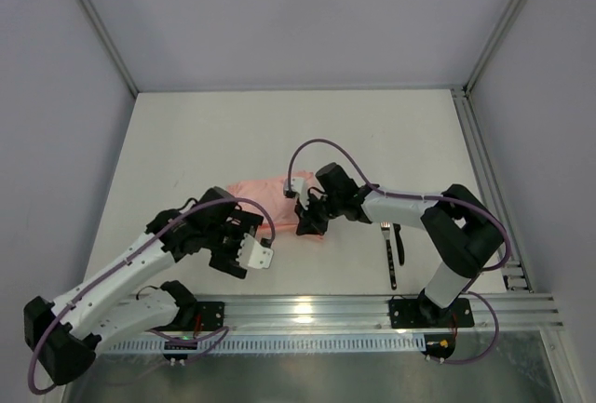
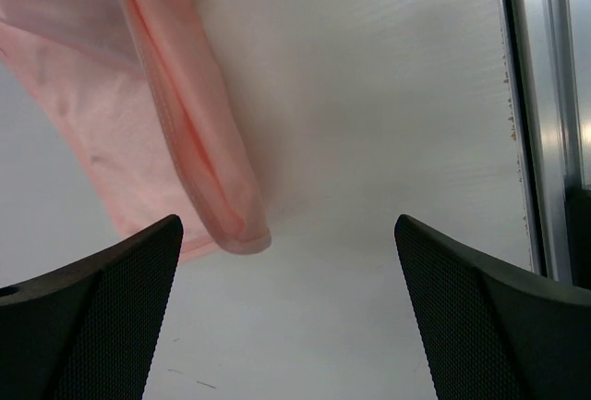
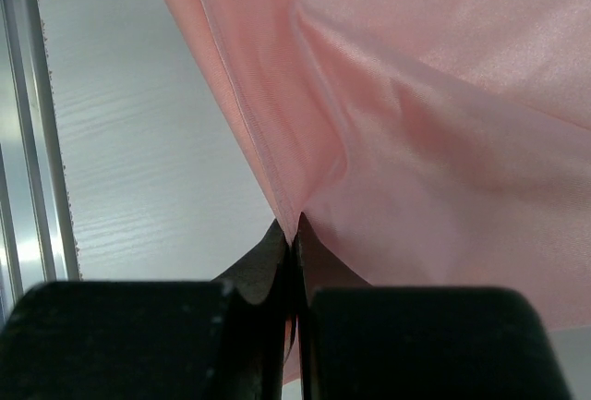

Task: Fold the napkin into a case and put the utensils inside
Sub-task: Turn over the upper triangle folded napkin at the center of the board.

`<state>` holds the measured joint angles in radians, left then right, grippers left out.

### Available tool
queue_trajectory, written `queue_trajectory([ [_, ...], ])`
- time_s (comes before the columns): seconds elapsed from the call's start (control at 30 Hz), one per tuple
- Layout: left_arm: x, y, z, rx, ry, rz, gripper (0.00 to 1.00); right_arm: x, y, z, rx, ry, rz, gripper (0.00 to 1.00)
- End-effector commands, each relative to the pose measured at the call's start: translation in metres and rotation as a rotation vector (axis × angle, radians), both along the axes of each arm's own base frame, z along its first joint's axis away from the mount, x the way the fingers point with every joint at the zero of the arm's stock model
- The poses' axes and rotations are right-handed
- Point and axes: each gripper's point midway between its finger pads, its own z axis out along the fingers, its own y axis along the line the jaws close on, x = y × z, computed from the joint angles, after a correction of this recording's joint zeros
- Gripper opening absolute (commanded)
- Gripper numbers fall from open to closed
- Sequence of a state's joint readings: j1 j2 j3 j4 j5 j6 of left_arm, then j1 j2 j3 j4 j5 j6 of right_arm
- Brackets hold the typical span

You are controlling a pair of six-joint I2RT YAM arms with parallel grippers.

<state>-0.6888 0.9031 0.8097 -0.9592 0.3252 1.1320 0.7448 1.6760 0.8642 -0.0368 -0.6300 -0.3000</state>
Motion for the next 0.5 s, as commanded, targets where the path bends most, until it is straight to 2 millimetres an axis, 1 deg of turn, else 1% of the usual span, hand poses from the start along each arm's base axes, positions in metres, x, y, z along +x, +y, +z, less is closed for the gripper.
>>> queue_trajectory([
  [0.0,0.021,-0.014,-0.008,0.002,-0.13,0.006,0.99,0.005,0.011,0.026,0.062,-0.042,0.019,0.04],
  [0.03,0.027,-0.018,-0.012,0.008,-0.141,0.024,0.99,0.007,0.014,0.029,0.072,-0.046,0.019,0.04],
  [0.07,0.037,-0.019,-0.013,0.015,-0.17,0.058,0.99,0.008,0.015,0.03,0.078,-0.045,0.017,0.04],
  [0.1,0.049,-0.027,-0.008,-0.019,-0.191,0.101,0.99,0.009,0.017,0.032,0.085,-0.045,0.018,0.04],
  [0.13,0.053,-0.028,-0.014,-0.003,-0.181,0.116,0.99,0.009,0.018,0.032,0.089,-0.038,0.013,0.04],
  [0.2,0.061,-0.03,-0.014,-0.006,-0.192,0.157,0.99,0.013,0.024,0.036,0.114,-0.05,0.018,0.04],
  [0.3,0.065,-0.029,-0.016,-0.009,-0.209,0.177,0.99,0.014,0.026,0.038,0.119,-0.047,0.017,0.04],
  [0.4,0.058,-0.025,-0.028,0.006,-0.198,0.15,0.99,0.015,0.027,0.041,0.13,-0.05,0.016,0.04],
  [0.47,0.056,-0.02,-0.041,0.037,-0.184,0.149,0.99,0.015,0.028,0.044,0.137,-0.053,0.017,0.04],
])
